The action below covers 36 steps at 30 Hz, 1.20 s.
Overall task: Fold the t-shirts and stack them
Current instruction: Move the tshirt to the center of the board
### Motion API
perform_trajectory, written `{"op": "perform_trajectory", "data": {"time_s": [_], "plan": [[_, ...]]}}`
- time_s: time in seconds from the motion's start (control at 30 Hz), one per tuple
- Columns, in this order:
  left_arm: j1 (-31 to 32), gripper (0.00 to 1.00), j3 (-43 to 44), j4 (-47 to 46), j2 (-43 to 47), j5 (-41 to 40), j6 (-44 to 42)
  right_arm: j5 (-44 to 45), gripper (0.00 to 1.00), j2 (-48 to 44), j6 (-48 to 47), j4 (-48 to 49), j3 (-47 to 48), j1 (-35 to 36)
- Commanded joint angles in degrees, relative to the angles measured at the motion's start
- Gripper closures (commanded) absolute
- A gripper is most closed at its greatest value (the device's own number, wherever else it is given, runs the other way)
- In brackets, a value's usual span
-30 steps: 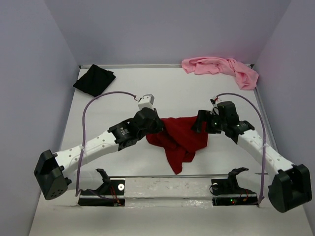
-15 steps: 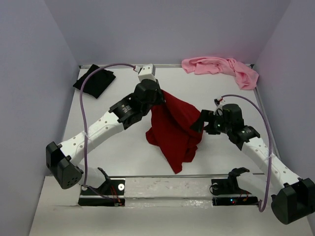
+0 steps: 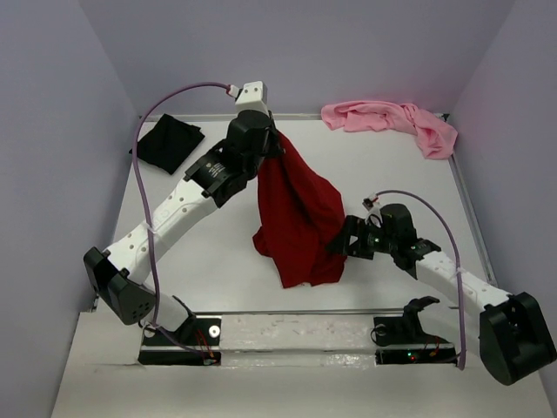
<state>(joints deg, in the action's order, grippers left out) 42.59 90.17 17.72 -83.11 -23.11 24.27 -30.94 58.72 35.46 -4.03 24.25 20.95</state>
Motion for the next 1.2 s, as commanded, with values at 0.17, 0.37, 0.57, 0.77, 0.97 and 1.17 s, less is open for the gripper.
{"op": "perform_trajectory", "data": {"time_s": [0.17,0.37,0.57,0.77,0.97,1.17], "plan": [[-0.93,1.00,3.61,-0.49,-1.18,-1.06,-1.51,2.90,0.02,2.89,8.30,9.13,2.82,14.19],[-1.37,1.00,3.34,-0.66,-1.18,-1.41,-1.60,6.59,0.02,7.19,9.54,10.36,5.72,19.65],[-2.16,1.00,3.96,0.39,-0.65,-1.76,-2.30,8.52,0.02,14.39,9.10,12.14,8.53,22.72],[-2.86,1.00,4.40,1.79,1.19,-4.22,-3.44,19.16,0.00,9.68,1.63,-1.30,15.64,21.60],[-3.74,1.00,9.58,2.41,1.46,-5.28,-6.07,20.22,0.00,5.18,-1.27,-5.98,18.64,17.37],[-3.74,1.00,16.87,3.11,0.06,-1.67,-6.87,22.67,0.00,7.72,-2.50,-6.43,17.59,16.76]]}}
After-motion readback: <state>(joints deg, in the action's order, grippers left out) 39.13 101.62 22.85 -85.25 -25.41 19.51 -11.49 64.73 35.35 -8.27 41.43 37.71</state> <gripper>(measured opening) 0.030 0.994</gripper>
